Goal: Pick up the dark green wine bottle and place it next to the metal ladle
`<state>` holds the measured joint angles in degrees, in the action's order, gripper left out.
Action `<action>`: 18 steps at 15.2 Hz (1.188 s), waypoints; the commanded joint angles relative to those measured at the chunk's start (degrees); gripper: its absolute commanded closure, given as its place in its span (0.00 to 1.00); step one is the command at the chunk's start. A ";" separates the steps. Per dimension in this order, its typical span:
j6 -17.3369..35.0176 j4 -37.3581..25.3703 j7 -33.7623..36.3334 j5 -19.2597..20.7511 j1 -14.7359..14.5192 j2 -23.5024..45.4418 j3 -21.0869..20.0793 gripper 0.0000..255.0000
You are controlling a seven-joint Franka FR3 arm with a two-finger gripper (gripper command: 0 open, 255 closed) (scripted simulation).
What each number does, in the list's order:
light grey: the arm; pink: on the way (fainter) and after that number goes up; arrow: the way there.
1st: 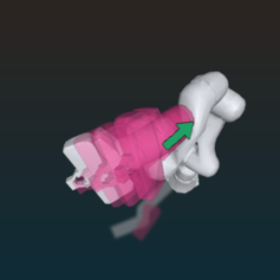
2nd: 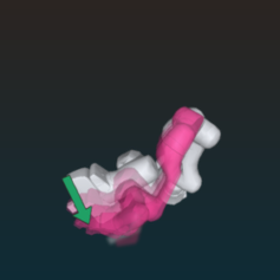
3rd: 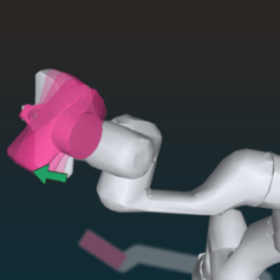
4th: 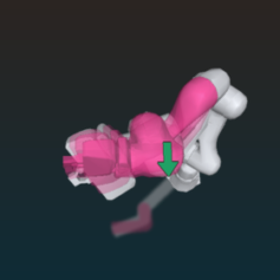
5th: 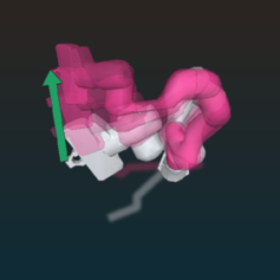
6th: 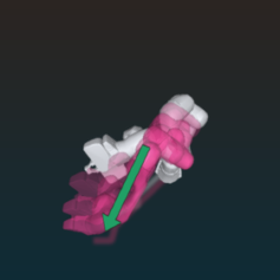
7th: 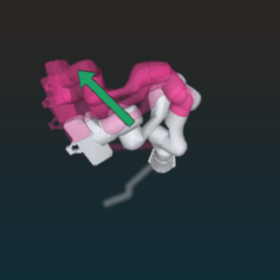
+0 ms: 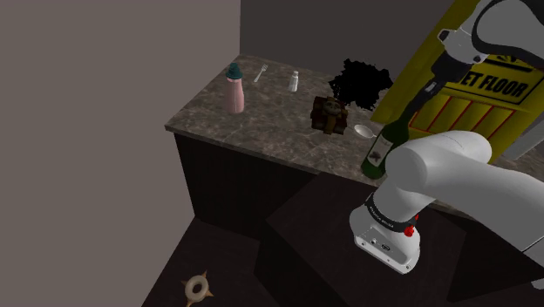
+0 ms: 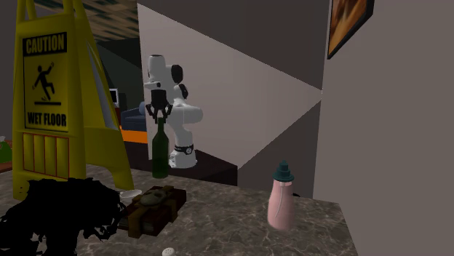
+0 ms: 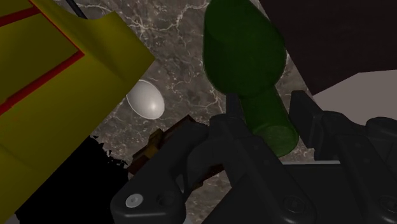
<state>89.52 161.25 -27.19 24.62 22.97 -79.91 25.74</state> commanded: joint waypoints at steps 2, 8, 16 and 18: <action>1.43 2.33 -0.20 1.27 0.84 -0.88 1.30 1.00; 1.44 2.33 -0.22 1.26 0.86 -0.87 1.29 1.00; 1.44 2.33 -0.23 1.25 0.87 -0.87 1.29 0.00; -1.46 -1.61 -0.26 -0.70 -0.18 0.07 -0.76 0.00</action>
<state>89.36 161.38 -27.54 24.93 23.33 -80.29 26.01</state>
